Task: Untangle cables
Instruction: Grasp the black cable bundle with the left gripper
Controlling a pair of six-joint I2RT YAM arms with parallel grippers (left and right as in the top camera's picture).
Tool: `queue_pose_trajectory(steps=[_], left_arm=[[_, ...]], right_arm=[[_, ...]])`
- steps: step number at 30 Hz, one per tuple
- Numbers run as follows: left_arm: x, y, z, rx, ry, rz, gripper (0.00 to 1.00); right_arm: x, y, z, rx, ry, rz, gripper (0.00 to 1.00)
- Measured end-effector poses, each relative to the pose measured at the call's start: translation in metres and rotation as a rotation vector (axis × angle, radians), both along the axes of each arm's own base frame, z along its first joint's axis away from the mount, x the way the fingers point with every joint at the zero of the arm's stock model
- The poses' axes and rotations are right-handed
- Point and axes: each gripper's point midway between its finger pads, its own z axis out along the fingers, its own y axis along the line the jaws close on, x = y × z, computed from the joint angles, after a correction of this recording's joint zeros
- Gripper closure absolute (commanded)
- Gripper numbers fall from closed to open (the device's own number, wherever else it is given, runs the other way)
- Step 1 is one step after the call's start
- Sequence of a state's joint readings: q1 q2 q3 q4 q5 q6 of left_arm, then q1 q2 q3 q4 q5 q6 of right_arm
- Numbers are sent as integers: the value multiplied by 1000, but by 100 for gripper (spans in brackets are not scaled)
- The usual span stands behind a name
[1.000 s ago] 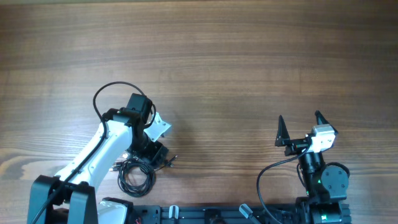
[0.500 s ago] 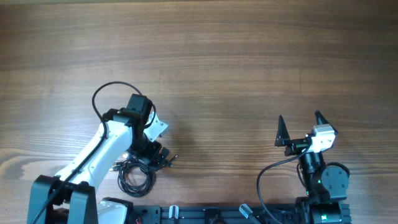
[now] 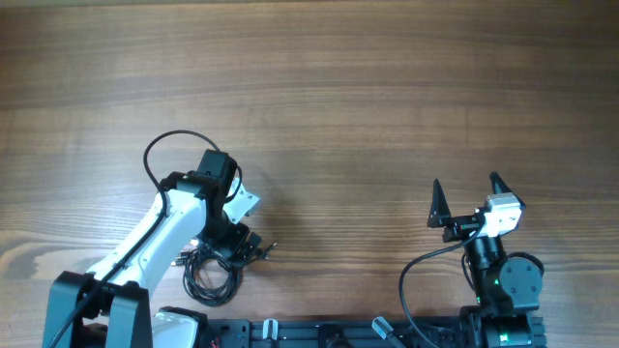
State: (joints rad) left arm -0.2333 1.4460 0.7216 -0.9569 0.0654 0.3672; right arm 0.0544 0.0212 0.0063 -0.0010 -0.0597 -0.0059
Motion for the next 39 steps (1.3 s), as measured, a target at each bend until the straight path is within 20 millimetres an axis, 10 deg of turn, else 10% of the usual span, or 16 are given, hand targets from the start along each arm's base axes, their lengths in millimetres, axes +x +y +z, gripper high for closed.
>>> queue_pose_trajectory(steps=[10,12,18,21,26,34,39], left_arm=[[1,0,0,-1,-6,0,2],[-1,0,0,3,2,6,23],[0,4,0,30,1,52,34],[0,5,0,35,-1,55,67],[0,5,0,36,-1,62,94],[12,3,-1,27,-49,67,96],[60,-9,-1,-29,-248,71,96]], right_arm=[[0,0,0,0,0,0,0],[0,0,0,0,0,0,0],[0,0,0,0,0,0,0],[0,0,0,0,0,0,0],[0,0,0,0,0,0,0],[0,0,0,0,0,0,0],[0,0,0,0,0,0,0]])
